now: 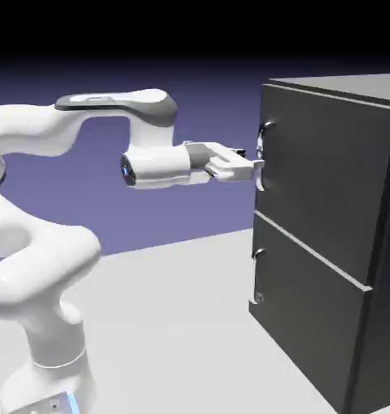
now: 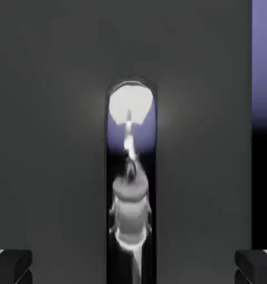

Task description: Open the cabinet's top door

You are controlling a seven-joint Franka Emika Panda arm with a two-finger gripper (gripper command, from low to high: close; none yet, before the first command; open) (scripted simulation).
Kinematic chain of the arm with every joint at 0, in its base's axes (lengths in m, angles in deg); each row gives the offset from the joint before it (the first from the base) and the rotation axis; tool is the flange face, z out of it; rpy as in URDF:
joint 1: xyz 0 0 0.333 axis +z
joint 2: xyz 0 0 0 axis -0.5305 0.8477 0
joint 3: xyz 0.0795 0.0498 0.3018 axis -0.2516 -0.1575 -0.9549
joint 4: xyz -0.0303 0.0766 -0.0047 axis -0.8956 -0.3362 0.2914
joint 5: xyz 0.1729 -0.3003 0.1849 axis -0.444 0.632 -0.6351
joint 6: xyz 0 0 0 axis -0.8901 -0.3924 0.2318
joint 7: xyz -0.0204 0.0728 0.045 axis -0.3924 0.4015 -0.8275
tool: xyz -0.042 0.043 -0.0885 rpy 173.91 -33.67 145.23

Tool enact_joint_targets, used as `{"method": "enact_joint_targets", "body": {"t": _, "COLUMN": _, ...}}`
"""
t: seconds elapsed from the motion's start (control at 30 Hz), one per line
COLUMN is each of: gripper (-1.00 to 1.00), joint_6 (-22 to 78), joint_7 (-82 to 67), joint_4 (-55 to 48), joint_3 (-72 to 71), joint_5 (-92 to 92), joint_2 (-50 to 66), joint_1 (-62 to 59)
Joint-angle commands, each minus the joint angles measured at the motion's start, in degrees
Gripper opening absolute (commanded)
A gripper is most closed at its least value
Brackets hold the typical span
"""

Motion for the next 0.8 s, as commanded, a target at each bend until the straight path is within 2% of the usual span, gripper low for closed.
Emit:
{"method": "enact_joint_targets", "body": {"t": 0.0, "gripper": -1.00, "joint_6": 0.00, "joint_7": 0.00, "joint_4": 0.00, "joint_3": 0.00, "joint_5": 0.00, "joint_2": 0.00, "joint_1": 0.00}}
{"method": "enact_joint_targets", "body": {"t": 0.43, "gripper": -1.00, "joint_6": 18.06, "joint_7": 4.65, "joint_4": 21.02, "joint_3": 24.00, "joint_5": 23.29, "joint_2": -6.74, "joint_1": 20.52}}
{"method": "enact_joint_targets", "body": {"t": 0.77, "gripper": -1.00, "joint_6": 32.81, "joint_7": 8.49, "joint_4": 29.67, "joint_3": 44.76, "joint_5": 47.14, "joint_2": -13.65, "joint_1": 23.33}}
